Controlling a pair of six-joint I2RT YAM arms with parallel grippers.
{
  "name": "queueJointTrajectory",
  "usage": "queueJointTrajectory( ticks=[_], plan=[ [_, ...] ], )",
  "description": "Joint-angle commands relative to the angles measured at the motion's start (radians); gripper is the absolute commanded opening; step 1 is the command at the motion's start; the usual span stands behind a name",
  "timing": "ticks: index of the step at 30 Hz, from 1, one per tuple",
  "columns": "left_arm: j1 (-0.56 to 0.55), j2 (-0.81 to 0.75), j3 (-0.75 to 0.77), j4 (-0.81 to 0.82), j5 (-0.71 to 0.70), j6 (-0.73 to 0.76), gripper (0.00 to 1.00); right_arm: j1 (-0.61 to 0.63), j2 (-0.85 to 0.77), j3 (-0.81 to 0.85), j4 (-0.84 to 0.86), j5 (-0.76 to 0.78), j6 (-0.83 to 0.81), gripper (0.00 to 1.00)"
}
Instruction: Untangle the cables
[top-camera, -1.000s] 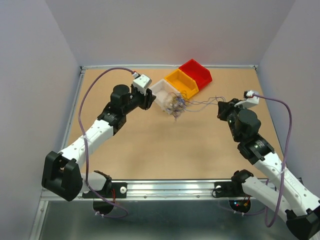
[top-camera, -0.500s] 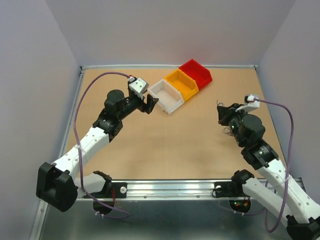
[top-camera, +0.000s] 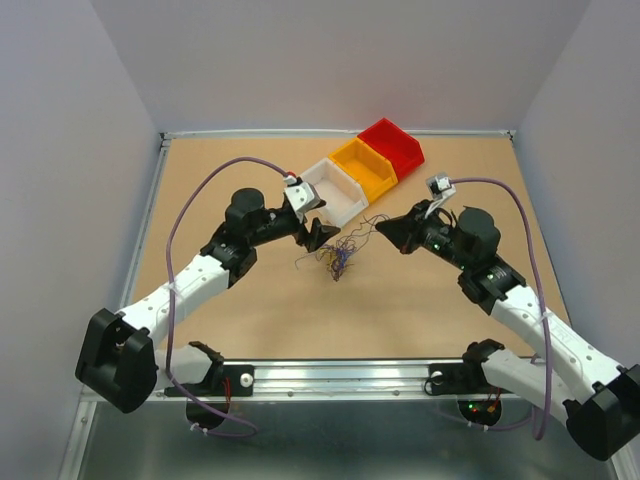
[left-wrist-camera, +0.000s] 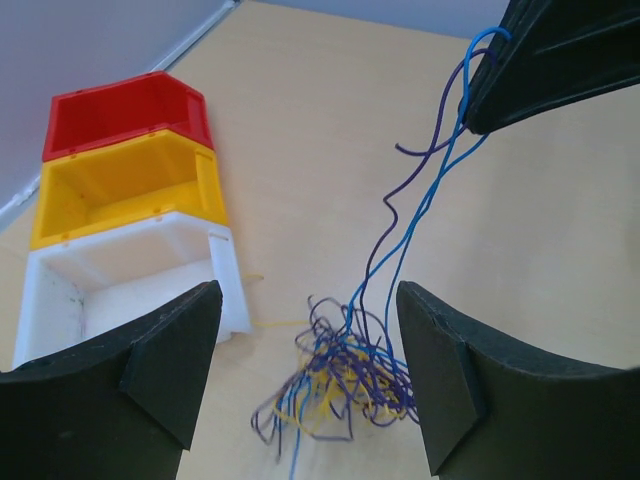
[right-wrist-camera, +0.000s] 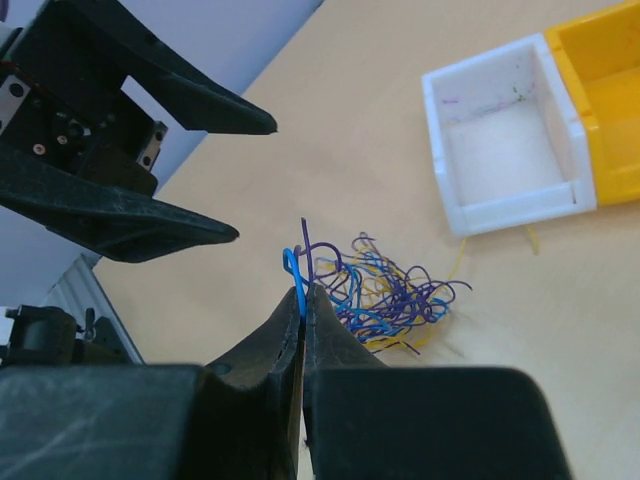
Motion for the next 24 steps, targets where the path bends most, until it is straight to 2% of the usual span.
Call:
queueJointTrajectory(
  ticks=[1, 12, 20, 23, 24],
  plan=[
    [-0.013, 0.034, 0.011, 0.086, 0.056, 0.019, 0.82, 0.002, 0.04, 0.087, 0.106, -0.109, -0.005, 0.01],
    [-0.098, 0.244, 0.081, 0.132, 0.042, 0.011, 0.78, 0.01, 0.125, 0.12, 0.206, -0.132, 0.03, 0.01],
    [-0.144, 0.311, 0.091, 0.135, 0.031, 0.031, 0.73, 0.009, 0.14, 0.152, 0.202, -0.08, 0.026, 0.01],
    [-0.147, 0.34, 0.104, 0.132, -0.005, 0.031, 0.59, 0.009, 0.145, 0.172, 0.203, -0.076, 0.026, 0.01],
    [-0.147, 0.354, 0.111, 0.123, -0.018, 0.031, 0.49, 0.009, 0.143, 0.178, 0.203, -0.063, 0.027, 0.01]
  ],
)
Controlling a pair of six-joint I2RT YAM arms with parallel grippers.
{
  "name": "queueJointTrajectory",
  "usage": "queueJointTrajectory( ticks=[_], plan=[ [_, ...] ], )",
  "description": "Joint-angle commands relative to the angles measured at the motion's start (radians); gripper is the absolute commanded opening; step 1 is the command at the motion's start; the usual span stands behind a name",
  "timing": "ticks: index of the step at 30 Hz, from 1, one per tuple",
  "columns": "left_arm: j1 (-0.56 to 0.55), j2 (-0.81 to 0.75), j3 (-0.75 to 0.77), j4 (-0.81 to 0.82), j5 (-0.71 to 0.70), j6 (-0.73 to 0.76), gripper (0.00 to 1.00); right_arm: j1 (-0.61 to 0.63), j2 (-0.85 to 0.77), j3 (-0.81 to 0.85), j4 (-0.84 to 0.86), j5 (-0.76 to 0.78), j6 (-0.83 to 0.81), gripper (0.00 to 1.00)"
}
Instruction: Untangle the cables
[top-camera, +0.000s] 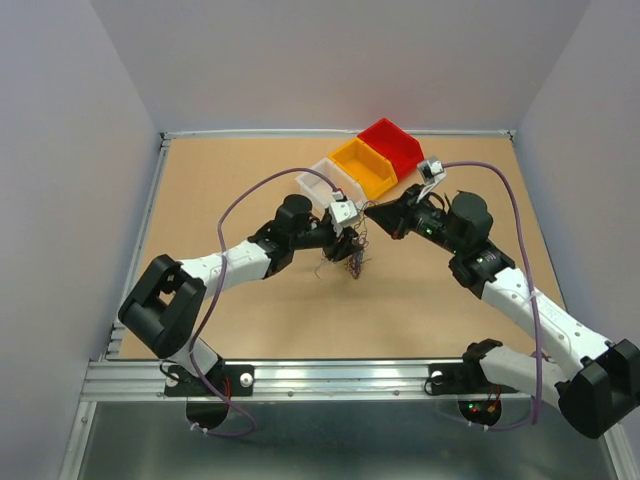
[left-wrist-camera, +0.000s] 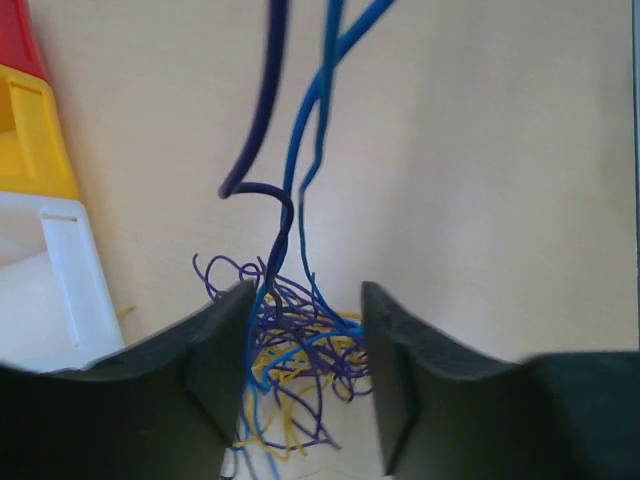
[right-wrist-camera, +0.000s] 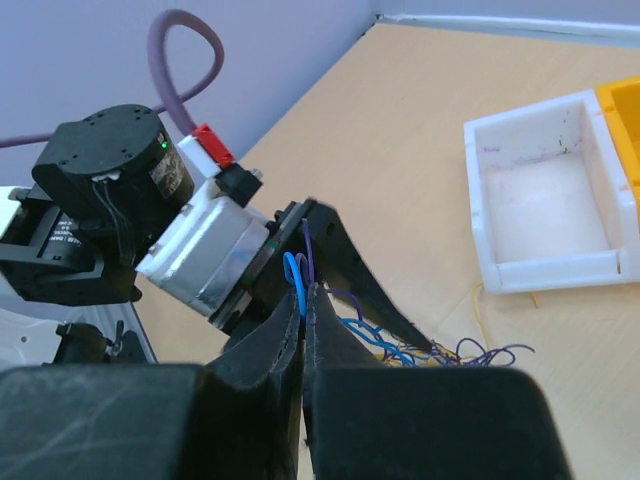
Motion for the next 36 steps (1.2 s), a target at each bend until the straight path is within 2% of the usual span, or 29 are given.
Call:
queueJointTrajectory(
  ticks=[1, 5, 9, 12, 15, 27, 31, 36],
  plan=[
    [-0.004, 0.028, 0.069, 0.039, -0.059, 0.013, 0.44, 0.007, -0.012, 0.105, 0.073, 0.036, 0.006, 0.01],
    [-0.004, 0.051, 0.086, 0.032, -0.129, 0.005, 0.23, 0.007, -0.043, 0.15, 0.068, 0.074, 0.015, 0.01],
    [0.002, 0.108, 0.121, 0.012, -0.176, -0.002, 0.13, 0.007, -0.057, 0.234, 0.056, 0.071, 0.032, 0.01],
    [0.018, 0.139, 0.145, -0.011, -0.167, -0.013, 0.13, 0.007, -0.046, 0.311, 0.039, 0.082, 0.044, 0.01],
    [0.024, 0.172, 0.171, -0.035, -0.158, -0.012, 0.15, 0.007, -0.017, 0.47, 0.022, 0.102, 0.063, 0.01],
    [0.027, 0.264, 0.238, -0.13, -0.184, 0.004, 0.18, 0.007, 0.127, 0.901, -0.002, 0.194, 0.141, 0.01],
    [0.042, 0.26, 0.244, -0.138, -0.181, -0.004, 0.2, 0.007, 0.098, 0.931, -0.05, 0.238, 0.132, 0.01],
    [0.053, 0.219, 0.231, -0.14, -0.175, -0.004, 0.2, 0.007, 0.002, 0.819, -0.059, 0.313, 0.104, 0.01]
  ],
)
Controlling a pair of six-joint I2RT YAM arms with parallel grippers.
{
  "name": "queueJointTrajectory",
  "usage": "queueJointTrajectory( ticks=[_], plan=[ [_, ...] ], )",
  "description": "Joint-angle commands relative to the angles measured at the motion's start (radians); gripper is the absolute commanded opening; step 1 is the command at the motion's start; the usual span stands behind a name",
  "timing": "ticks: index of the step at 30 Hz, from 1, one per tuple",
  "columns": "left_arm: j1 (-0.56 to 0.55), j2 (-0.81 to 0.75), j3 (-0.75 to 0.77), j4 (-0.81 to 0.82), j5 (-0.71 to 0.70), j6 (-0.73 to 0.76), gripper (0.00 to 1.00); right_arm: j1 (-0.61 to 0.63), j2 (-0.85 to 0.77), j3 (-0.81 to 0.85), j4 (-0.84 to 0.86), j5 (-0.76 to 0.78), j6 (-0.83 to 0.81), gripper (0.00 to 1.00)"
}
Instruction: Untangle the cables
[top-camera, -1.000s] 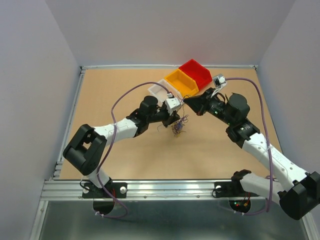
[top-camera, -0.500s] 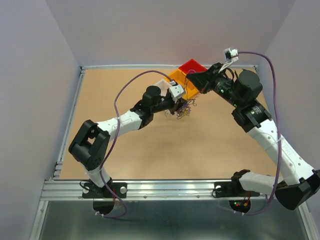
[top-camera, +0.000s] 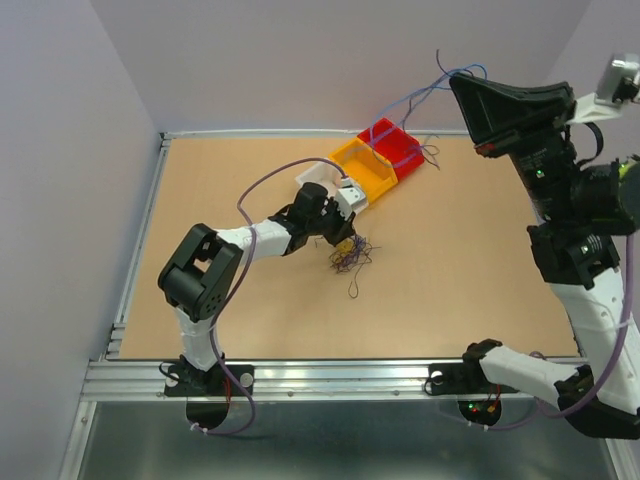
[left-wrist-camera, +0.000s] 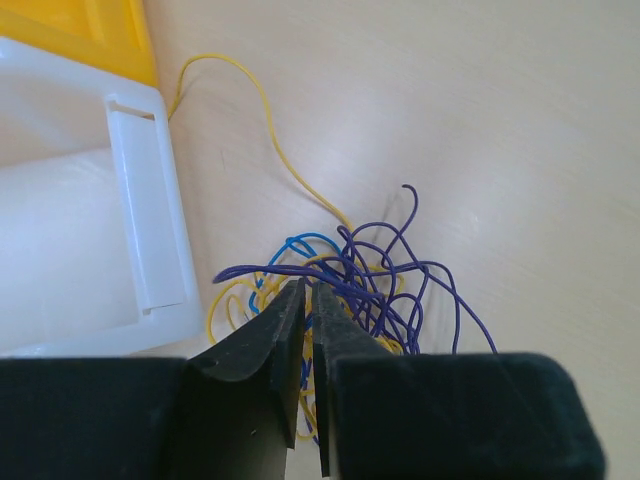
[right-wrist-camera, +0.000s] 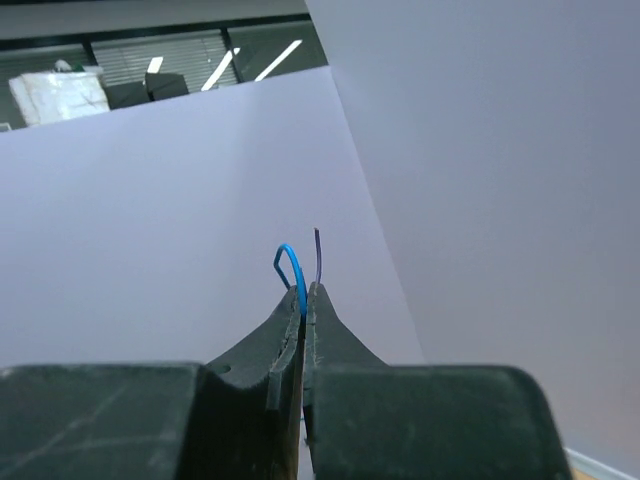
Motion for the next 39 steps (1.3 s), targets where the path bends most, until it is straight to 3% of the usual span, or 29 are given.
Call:
queueJointTrajectory(
  ticks=[1, 7, 10, 14, 18, 22, 25, 39],
  plan=[
    [0.013, -0.096, -0.008, 0.009, 0.004, 0.0, 0.2, 0.007, -0.077, -0.105, 0.027, 0.103, -0.02, 0.01],
    [0.056, -0.266, -0.077, 0.03, 0.035, -0.006, 0.24, 0.007, -0.165, -0.251, 0.001, 0.171, -0.074, 0.0],
    [0.096, -0.354, -0.114, 0.036, 0.061, -0.021, 0.33, 0.007, -0.173, -0.308, -0.022, 0.174, -0.106, 0.01],
    [0.134, -0.461, -0.162, 0.054, 0.109, -0.026, 0.56, 0.007, -0.179, -0.406, -0.063, 0.166, -0.121, 0.01],
    [0.144, -0.572, -0.214, 0.081, 0.124, -0.021, 0.64, 0.007, -0.161, -0.469, -0.083, 0.021, -0.112, 0.01],
    [0.157, -0.676, -0.263, 0.105, 0.113, -0.023, 0.67, 0.009, -0.13, -0.543, -0.083, -0.151, -0.112, 0.01],
    [0.162, -0.71, -0.275, 0.108, 0.132, -0.023, 0.69, 0.009, -0.114, -0.599, -0.083, -0.199, -0.123, 0.0],
    [0.162, -0.67, -0.271, 0.091, 0.314, 0.035, 0.71, 0.007, -0.114, -0.701, -0.058, -0.311, -0.178, 0.01]
  ],
)
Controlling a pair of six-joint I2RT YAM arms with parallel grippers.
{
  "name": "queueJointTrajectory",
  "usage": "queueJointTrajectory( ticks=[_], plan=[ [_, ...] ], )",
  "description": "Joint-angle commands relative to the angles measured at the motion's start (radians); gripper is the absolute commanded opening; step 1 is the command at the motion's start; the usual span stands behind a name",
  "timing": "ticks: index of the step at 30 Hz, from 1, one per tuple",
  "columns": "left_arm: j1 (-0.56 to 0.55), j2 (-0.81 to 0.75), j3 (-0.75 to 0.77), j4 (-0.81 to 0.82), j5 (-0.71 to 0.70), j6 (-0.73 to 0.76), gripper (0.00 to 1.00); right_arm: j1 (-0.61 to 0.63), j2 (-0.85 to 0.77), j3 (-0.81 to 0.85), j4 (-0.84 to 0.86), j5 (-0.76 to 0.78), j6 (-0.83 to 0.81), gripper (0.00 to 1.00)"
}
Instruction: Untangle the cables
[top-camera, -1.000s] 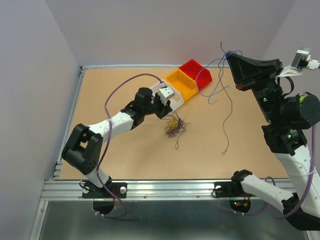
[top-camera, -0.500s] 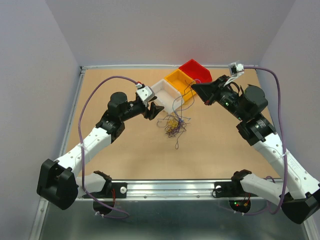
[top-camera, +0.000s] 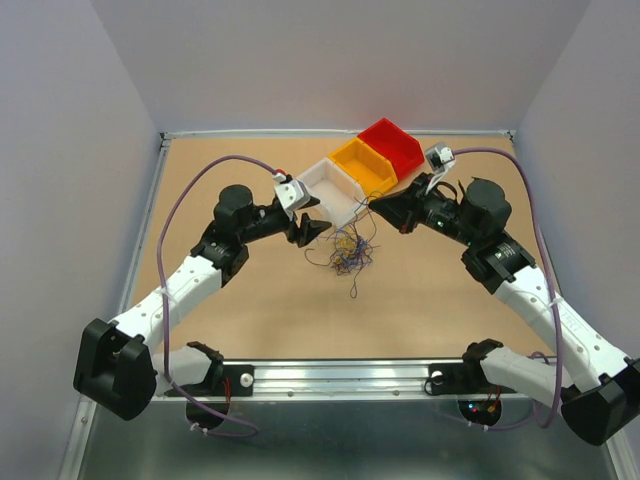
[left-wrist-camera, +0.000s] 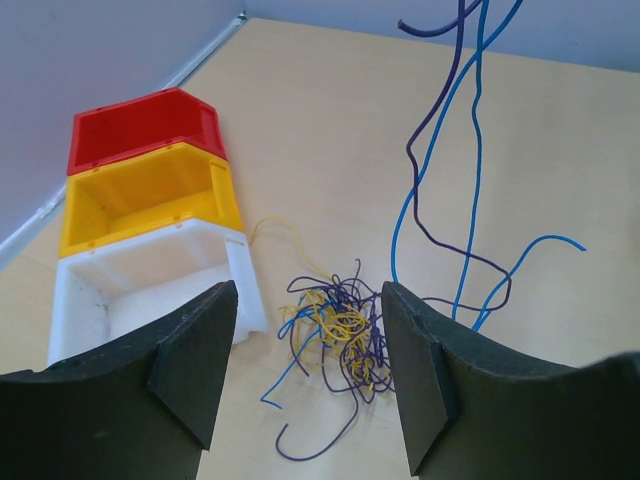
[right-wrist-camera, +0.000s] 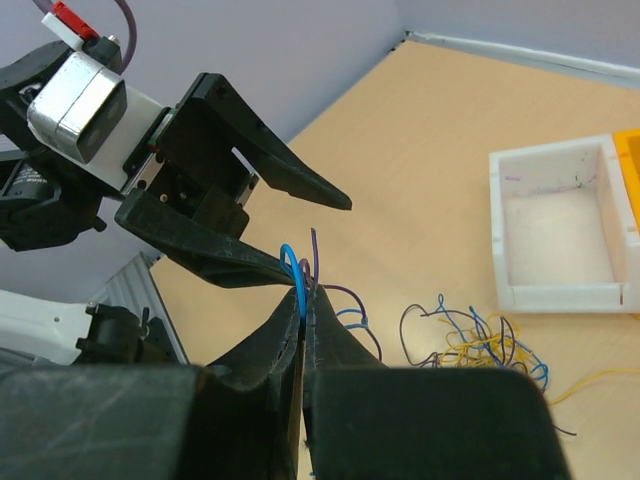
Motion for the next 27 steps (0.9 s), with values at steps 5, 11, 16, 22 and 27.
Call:
queueJointTrajectory(
  ticks=[5, 11, 16, 22, 27],
  plan=[
    [-0.002, -0.012, -0.002, 0.023, 0.18, 0.049, 0.7, 0.008, -0.005, -0.033, 0.064, -0.007, -0.025, 0.01],
    [-0.037, 0.02, 0.026, 0.023, 0.153, 0.046, 0.69, 0.008, 0.042, -0.041, 0.102, -0.001, -0.013, 0.01],
    [-0.076, 0.096, 0.089, 0.026, 0.117, 0.019, 0.65, 0.013, 0.071, -0.041, 0.128, -0.012, -0.007, 0.01],
    [-0.109, 0.161, 0.124, 0.07, -0.016, -0.023, 0.57, 0.019, 0.088, -0.052, 0.151, -0.018, -0.004, 0.0],
    [-0.109, 0.19, 0.141, 0.075, -0.005, -0.04, 0.43, 0.025, 0.104, -0.078, 0.185, -0.027, 0.006, 0.01]
  ],
)
